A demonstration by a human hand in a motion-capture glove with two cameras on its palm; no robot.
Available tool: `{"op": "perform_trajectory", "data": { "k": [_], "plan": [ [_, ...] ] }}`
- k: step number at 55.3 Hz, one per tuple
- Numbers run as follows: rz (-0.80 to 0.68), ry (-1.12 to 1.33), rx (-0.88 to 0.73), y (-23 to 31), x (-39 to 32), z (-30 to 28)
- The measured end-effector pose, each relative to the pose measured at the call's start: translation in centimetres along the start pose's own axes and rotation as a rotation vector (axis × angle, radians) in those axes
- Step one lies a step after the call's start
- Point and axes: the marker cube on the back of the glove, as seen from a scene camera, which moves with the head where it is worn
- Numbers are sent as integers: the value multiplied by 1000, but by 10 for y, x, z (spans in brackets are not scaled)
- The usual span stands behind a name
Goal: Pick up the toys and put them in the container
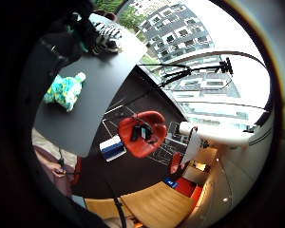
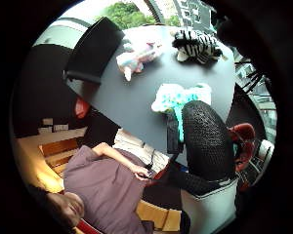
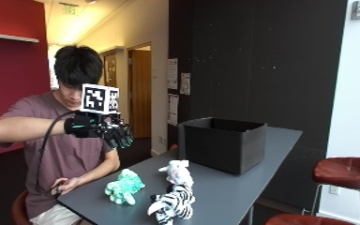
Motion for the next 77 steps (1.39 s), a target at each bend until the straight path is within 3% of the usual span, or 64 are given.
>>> {"op": "perform_trajectory", "data": {
  "k": [15, 32, 44, 54, 60, 77],
  "plan": [
    [17, -81, -15, -20, 1, -14],
    [-1, -63, -112, -36, -1, 13],
    [-28, -80, -283, -53, -8, 74],
    [-100, -70, -332, -54, -35, 144],
    [-114, -89, -257, -58, -45, 172],
    [-33, -176, -133, -80, -50, 166]
  ]
}}
